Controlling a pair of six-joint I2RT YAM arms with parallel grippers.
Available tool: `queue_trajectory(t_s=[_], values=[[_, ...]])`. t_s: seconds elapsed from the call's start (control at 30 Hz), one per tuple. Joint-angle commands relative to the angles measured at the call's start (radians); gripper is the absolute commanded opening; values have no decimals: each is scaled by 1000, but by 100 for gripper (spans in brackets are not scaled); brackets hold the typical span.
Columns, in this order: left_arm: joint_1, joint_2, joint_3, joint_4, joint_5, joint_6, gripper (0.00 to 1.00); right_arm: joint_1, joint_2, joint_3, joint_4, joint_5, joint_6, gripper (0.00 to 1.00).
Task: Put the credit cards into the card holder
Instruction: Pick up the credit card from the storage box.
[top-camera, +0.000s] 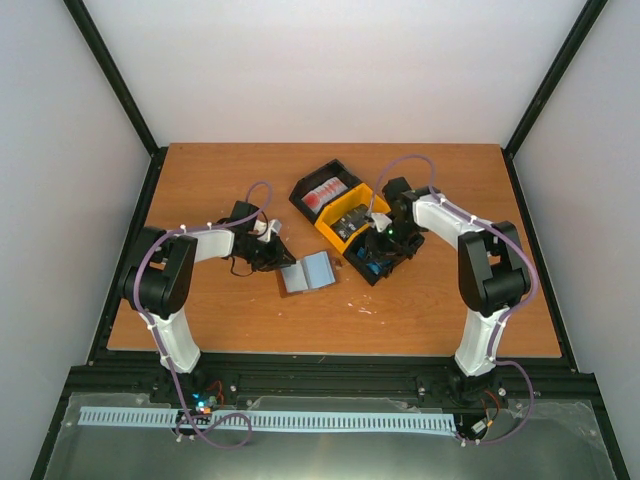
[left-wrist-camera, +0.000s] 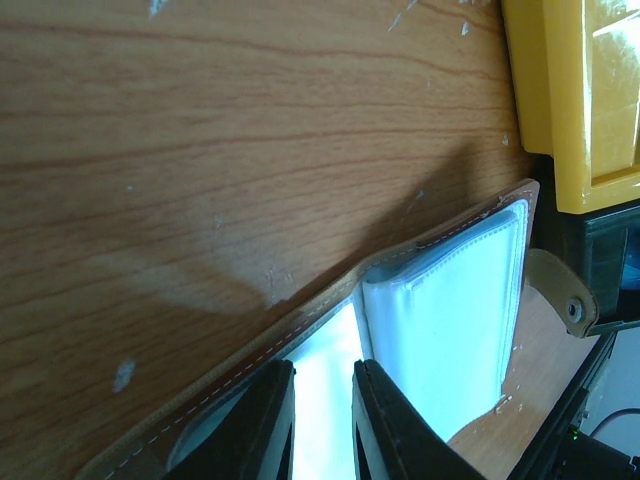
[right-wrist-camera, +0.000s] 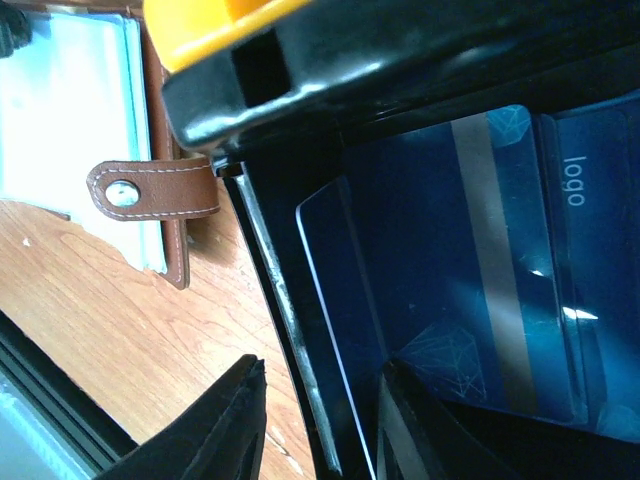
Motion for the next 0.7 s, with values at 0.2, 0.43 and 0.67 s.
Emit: queue_trajectory(t_s=[0.2,0.43,0.67], values=[[-6,-19,-13,21,-9,1,20,63,33,44,21,158,8,12],[-7,-47,-22,30,-5,-4,21,63,-62,62,13,254,33,3],[-12,-67,-24,42,1,-20,22,63,-146,75,-31,301,95,3]])
